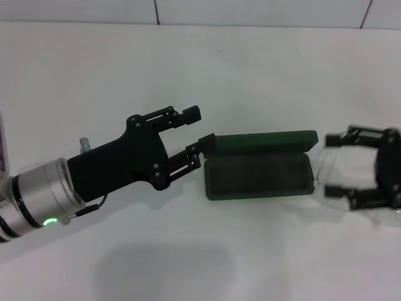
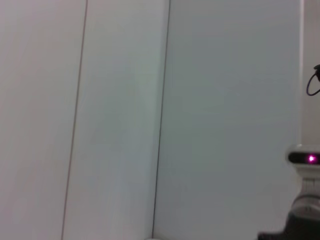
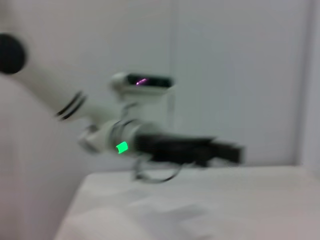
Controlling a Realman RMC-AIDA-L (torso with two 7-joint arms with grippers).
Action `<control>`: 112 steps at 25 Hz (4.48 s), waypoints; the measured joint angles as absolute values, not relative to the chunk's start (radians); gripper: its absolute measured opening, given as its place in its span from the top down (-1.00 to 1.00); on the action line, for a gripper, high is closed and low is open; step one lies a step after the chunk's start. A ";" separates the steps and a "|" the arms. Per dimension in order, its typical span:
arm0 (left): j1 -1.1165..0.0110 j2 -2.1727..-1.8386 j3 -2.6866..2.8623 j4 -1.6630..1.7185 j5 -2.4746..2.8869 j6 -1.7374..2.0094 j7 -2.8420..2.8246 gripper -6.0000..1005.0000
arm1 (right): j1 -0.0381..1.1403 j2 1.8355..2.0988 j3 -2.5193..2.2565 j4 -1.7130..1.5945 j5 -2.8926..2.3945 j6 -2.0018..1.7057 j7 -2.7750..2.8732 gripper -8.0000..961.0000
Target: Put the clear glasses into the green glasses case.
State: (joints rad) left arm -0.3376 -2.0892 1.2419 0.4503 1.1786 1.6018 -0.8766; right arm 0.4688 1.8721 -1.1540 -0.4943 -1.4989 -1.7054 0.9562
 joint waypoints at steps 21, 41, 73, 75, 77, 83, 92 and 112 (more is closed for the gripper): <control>-0.625 -2.094 1.459 0.538 1.430 1.356 -1.286 -0.05 | 0.353 1.958 -0.560 -0.531 -1.488 -1.525 1.065 -0.78; -0.738 -2.107 1.934 0.761 1.334 0.984 -1.591 -0.05 | 0.336 1.977 -0.583 -0.529 -1.498 -1.480 1.053 -0.78; -0.851 -2.108 2.329 0.787 1.085 0.552 -1.606 -0.05 | 0.349 1.977 -0.609 -0.524 -1.499 -1.476 1.052 -0.78; -0.860 -2.108 2.342 0.783 1.085 0.552 -1.608 -0.05 | 0.350 1.977 -0.610 -0.524 -1.499 -1.476 1.052 -0.78; -0.872 -2.108 2.360 0.778 1.084 0.556 -1.614 -0.05 | 0.350 1.977 -0.611 -0.524 -1.499 -1.476 1.052 -0.78; -0.885 -2.108 2.379 0.780 1.083 0.563 -1.620 -0.05 | 0.352 1.976 -0.612 -0.526 -1.499 -1.471 1.052 -0.78; -0.887 -2.108 2.384 0.773 1.083 0.538 -1.623 -0.05 | 0.360 1.976 -0.635 -0.525 -1.499 -1.455 1.052 -0.78; -0.880 -2.108 2.427 0.780 0.983 0.506 -1.511 0.07 | 0.365 1.976 -0.637 -0.525 -1.499 -1.453 1.055 -0.78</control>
